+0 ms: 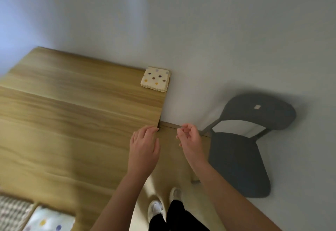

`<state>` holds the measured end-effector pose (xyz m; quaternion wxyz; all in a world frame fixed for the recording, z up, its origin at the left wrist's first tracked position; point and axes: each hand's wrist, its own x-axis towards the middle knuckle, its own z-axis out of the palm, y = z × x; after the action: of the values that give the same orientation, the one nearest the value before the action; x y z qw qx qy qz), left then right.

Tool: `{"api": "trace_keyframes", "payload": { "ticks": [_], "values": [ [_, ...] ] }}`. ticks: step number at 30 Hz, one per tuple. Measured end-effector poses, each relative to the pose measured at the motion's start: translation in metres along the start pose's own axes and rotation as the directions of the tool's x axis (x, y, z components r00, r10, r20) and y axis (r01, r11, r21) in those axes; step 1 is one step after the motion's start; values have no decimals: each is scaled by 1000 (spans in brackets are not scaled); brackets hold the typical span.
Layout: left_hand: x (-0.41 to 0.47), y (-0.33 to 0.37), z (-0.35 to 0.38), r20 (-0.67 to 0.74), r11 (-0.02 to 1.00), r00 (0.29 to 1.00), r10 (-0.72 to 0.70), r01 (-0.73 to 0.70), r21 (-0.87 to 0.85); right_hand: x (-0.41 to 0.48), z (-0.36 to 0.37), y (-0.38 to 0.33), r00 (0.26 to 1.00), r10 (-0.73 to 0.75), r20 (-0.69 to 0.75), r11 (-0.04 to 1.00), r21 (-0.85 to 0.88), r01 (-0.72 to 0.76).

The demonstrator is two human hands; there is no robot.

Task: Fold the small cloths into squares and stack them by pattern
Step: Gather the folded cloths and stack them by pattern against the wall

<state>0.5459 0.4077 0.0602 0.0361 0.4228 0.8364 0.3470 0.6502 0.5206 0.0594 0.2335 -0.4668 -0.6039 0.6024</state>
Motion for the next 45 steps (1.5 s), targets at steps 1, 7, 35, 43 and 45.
{"api": "trace_keyframes", "payload": {
  "ticks": [1, 7, 35, 43, 45],
  "values": [
    [-10, -2, -3, 0, 1000, 1000, -2, 2, -2, -9, 1, 2, 1000, 4, 7, 1000, 7, -4],
    [-65, -10, -11, -17, 997, 997, -77, 78, 3, -53, -2, 18, 997, 30, 76, 999, -31, -28],
    [-351, -148, -123, 82, 805, 810, -580, 555, 210, -319, 111, 127, 927, 211, 309, 951, -284, -121],
    [-377, -167, -128, 110, 698, 713, -692, 624, 351, -341, 119, 140, 901, 261, 347, 928, -347, -135],
    [-374, -163, -128, 102, 660, 672, -733, 668, 343, -342, 117, 142, 904, 268, 333, 927, -346, -147]
  ]
}}
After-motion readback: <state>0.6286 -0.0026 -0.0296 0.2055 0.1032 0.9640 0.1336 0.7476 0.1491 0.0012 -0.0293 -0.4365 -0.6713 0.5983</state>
